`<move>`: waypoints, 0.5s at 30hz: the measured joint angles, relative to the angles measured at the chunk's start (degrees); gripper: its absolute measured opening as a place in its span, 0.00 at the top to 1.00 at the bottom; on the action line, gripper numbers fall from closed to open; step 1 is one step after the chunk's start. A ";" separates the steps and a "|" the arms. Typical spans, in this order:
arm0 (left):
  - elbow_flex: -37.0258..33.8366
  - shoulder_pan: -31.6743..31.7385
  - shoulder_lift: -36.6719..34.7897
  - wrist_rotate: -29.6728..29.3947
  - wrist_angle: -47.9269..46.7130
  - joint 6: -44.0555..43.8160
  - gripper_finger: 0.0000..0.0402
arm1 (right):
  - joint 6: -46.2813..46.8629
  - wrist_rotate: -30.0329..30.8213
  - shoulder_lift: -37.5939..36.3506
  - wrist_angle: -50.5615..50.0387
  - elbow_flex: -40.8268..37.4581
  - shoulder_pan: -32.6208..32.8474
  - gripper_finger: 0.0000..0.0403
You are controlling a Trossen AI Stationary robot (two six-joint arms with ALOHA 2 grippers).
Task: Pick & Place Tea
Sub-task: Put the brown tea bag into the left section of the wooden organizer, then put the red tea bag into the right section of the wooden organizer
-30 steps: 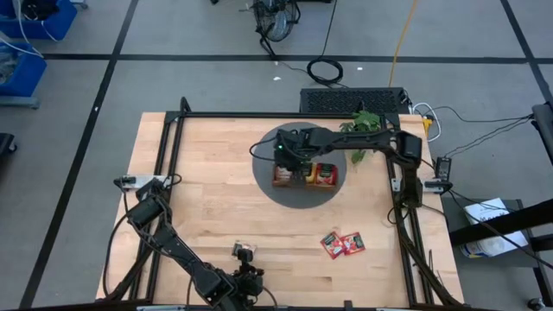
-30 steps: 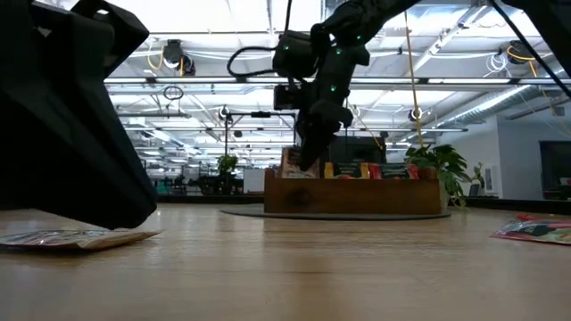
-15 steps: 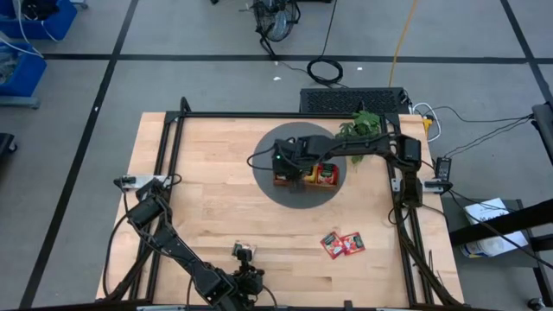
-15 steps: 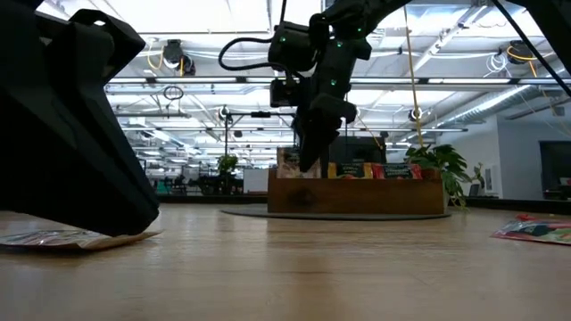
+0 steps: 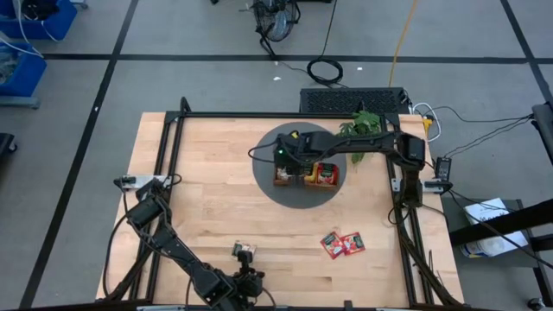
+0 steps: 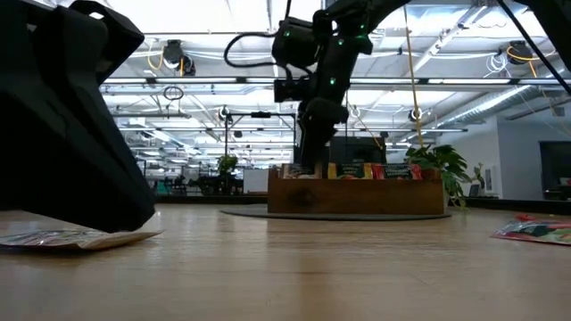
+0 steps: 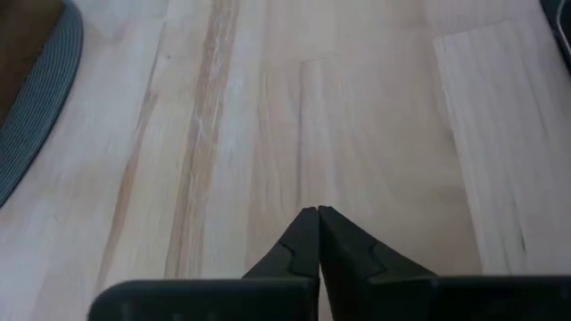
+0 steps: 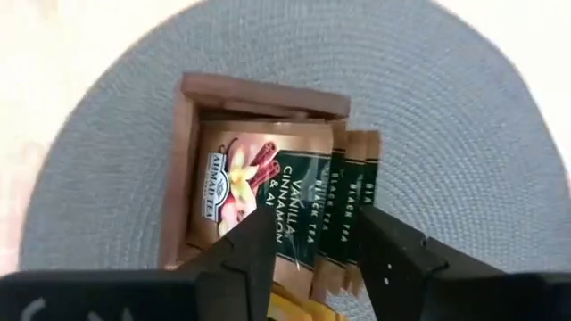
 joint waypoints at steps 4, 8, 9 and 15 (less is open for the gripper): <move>0.00 0.00 0.00 0.04 -0.03 -0.01 0.92 | -0.26 -0.19 -3.76 -0.23 -0.02 0.34 0.65; -0.02 0.03 0.00 0.03 0.14 -0.01 0.91 | 1.11 -0.22 -9.73 -1.80 -0.02 2.24 0.67; -0.02 0.04 -0.02 0.02 0.32 0.02 0.91 | 1.48 -0.53 -11.54 -2.50 -0.02 3.29 0.68; -0.02 0.17 -0.11 -0.05 2.18 -0.07 0.95 | 5.98 -3.34 -20.54 -6.83 -4.44 14.61 0.77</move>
